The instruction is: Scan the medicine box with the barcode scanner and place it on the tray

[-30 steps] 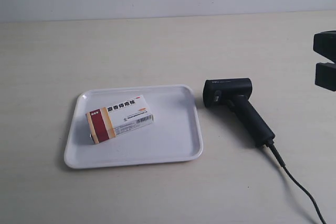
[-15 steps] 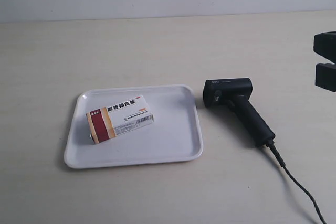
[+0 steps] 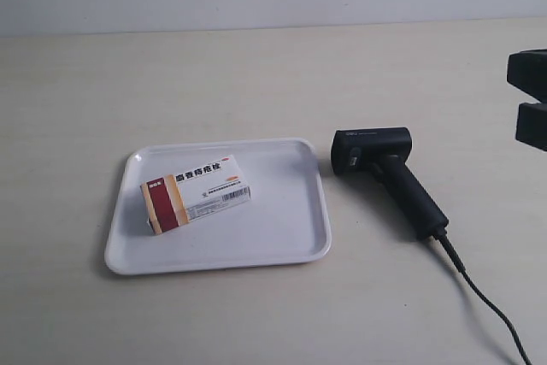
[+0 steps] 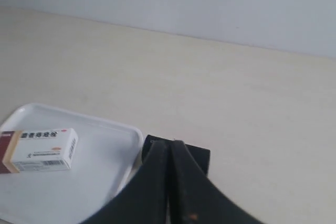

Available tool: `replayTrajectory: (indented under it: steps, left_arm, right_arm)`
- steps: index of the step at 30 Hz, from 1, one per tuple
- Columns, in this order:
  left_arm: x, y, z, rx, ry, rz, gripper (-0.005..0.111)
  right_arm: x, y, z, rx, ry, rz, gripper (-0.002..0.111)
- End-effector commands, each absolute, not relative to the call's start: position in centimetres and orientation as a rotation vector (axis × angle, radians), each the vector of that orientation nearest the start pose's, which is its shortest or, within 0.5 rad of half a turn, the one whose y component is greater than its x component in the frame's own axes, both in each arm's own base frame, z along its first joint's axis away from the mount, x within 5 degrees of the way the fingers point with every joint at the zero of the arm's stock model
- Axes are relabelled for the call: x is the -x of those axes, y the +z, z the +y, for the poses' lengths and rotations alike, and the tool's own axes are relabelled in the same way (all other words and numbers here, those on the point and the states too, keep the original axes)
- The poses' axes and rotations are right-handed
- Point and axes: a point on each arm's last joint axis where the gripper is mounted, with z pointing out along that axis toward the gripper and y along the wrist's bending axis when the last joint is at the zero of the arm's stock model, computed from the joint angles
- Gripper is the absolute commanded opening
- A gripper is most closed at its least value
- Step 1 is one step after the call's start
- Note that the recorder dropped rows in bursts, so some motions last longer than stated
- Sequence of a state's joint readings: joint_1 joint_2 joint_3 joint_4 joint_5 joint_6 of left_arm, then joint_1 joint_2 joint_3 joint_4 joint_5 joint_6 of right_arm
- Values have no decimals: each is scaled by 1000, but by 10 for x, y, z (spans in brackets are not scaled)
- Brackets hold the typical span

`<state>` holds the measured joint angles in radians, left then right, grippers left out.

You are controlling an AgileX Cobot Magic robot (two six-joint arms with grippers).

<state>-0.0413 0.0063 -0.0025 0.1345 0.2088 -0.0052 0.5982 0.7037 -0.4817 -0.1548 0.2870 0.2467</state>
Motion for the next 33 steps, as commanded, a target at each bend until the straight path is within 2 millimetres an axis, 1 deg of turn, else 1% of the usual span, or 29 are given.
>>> replayTrajectory:
  steps: [1, 4, 7, 9, 13, 16, 18, 23, 25, 28, 33]
  left_arm:
    - [-56, 195, 0, -114, 82, 1686, 2]
    - [-56, 195, 0, -114, 82, 1686, 2]
    - [-56, 195, 0, -115, 84, 1686, 2]
    - [-56, 195, 0, -115, 84, 1686, 2]
    - [-56, 195, 0, -115, 84, 1686, 2]
    - [-56, 195, 0, -115, 84, 1686, 2]
    - [-56, 195, 0, -115, 84, 1686, 2]
    - [-56, 195, 0, -115, 84, 1686, 2]
    - [-56, 195, 0, -117, 85, 1686, 2]
    - [-56, 195, 0, -117, 85, 1686, 2]
    - [-56, 195, 0, -117, 85, 1686, 2]
  right_arm:
    - [-97, 259, 67, 437, 508, 1838, 0]
    - [-80, 224, 54, 449, 499, 1809, 0]
    - [-68, 200, 46, 432, 513, 1802, 0]
    - [-62, 191, 43, 431, 515, 1796, 0]
    - [-57, 192, 40, 385, 557, 1765, 0]
    - [-56, 194, 38, 378, 565, 1733, 0]
    - [-55, 197, 35, 341, 552, 1693, 0]
    - [-57, 202, 17, 103, 362, 1629, 0]
    - [-55, 203, 12, 38, 302, 1599, 0]
    - [-56, 201, 9, 17, 228, 1625, 0]
    - [-55, 197, 9, 25, 212, 1661, 0]
